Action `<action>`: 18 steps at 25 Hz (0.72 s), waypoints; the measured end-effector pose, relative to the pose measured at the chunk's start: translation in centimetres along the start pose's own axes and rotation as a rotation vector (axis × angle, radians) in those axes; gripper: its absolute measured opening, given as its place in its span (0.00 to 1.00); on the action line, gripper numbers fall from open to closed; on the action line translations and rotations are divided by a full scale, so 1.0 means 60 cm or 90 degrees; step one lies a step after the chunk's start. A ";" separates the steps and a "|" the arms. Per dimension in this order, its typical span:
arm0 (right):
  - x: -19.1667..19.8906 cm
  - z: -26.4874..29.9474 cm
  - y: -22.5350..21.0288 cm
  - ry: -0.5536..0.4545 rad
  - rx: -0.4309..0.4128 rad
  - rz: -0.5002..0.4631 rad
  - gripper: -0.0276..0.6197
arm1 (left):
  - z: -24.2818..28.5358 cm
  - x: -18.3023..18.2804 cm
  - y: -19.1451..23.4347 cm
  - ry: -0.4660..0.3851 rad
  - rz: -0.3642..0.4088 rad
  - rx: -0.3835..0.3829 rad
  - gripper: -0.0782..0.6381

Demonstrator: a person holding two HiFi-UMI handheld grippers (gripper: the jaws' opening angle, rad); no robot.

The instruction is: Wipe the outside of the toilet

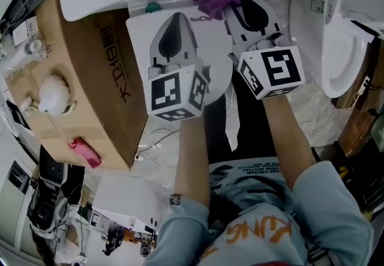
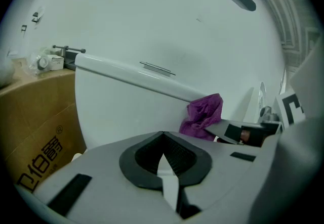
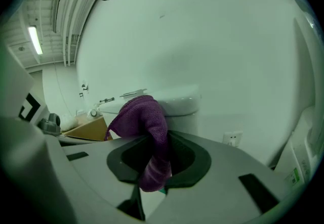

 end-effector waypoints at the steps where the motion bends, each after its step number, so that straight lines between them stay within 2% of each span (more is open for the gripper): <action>1: 0.002 -0.007 -0.010 0.003 0.010 -0.003 0.18 | 0.002 0.002 -0.004 0.002 0.001 0.003 0.14; 6: 0.015 -0.037 -0.057 0.020 0.068 -0.009 0.18 | 0.011 0.015 -0.008 0.005 -0.004 0.010 0.14; 9: 0.025 -0.047 -0.069 0.024 0.082 -0.019 0.18 | 0.014 0.020 0.003 0.003 -0.017 0.007 0.14; 14: 0.060 -0.065 -0.043 0.070 0.052 -0.063 0.18 | -0.005 0.026 0.052 -0.021 -0.071 -0.029 0.14; 18: 0.085 -0.053 0.014 0.091 -0.009 -0.073 0.18 | -0.028 0.034 0.110 -0.034 -0.101 -0.073 0.14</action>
Point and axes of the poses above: the fingertips, and each gripper's own axes: z forward along the fingers, y to its left, x out of its underside, the point moved 5 cm from there along -z, backward along the fingers, and after that the axes turned 7 degrees about -z, right-handed, at the moved point
